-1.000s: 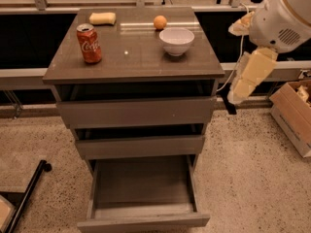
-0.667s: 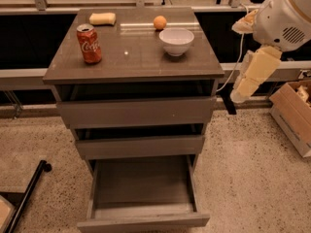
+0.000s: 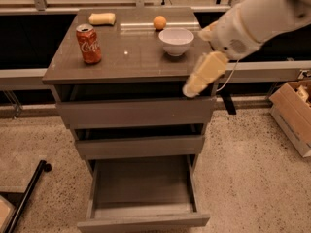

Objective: Place coke can into bottom drawer

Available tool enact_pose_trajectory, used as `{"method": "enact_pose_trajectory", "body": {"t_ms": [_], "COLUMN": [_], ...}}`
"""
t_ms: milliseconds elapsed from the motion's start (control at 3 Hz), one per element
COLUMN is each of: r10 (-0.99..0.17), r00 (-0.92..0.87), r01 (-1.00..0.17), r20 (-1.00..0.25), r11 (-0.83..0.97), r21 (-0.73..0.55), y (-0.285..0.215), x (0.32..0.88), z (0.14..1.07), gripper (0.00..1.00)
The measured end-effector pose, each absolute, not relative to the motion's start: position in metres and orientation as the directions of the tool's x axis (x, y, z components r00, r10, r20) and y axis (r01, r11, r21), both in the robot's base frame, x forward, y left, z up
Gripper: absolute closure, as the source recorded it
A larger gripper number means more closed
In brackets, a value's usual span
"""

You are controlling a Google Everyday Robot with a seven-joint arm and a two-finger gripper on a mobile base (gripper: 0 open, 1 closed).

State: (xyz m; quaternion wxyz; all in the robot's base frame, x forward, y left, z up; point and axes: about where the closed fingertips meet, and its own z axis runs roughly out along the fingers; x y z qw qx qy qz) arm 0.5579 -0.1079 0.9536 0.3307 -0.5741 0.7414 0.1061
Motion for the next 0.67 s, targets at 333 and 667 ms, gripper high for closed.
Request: {"method": "enact_pose_trajectory", "body": {"t_ms": [333, 667], "r10": [-0.689, -0.624], "r00": [-0.109, -0.093], "r01": [-0.913, -0.910], "r20": [-0.716, -0.776], "r11": [0.354, 0.370], "r21": [-0.201, -0.188], "y": [-0.053, -0.006], "x": [0.614, 0.665], "z": [0.945, 0.938], "gripper": [0.00, 0.00]}}
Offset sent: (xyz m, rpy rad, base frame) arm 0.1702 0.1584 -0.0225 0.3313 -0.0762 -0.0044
